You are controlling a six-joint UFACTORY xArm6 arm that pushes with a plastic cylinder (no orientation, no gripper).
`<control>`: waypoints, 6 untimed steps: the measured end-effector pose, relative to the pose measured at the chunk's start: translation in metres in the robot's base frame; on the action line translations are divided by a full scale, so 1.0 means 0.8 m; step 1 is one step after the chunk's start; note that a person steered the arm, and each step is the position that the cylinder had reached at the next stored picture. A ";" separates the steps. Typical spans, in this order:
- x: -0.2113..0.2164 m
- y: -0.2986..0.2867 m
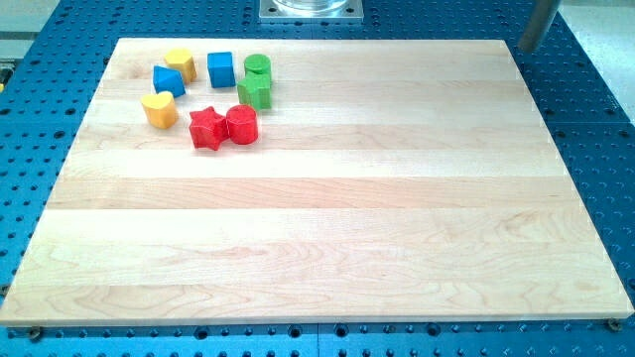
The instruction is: Move the arm parallel to the right of the red circle
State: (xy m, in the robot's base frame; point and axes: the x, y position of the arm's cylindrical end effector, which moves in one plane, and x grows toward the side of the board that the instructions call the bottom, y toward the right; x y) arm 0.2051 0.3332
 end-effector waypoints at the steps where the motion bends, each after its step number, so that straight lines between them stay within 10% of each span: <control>1: 0.016 -0.025; 4: 0.079 -0.113; 6: 0.210 -0.174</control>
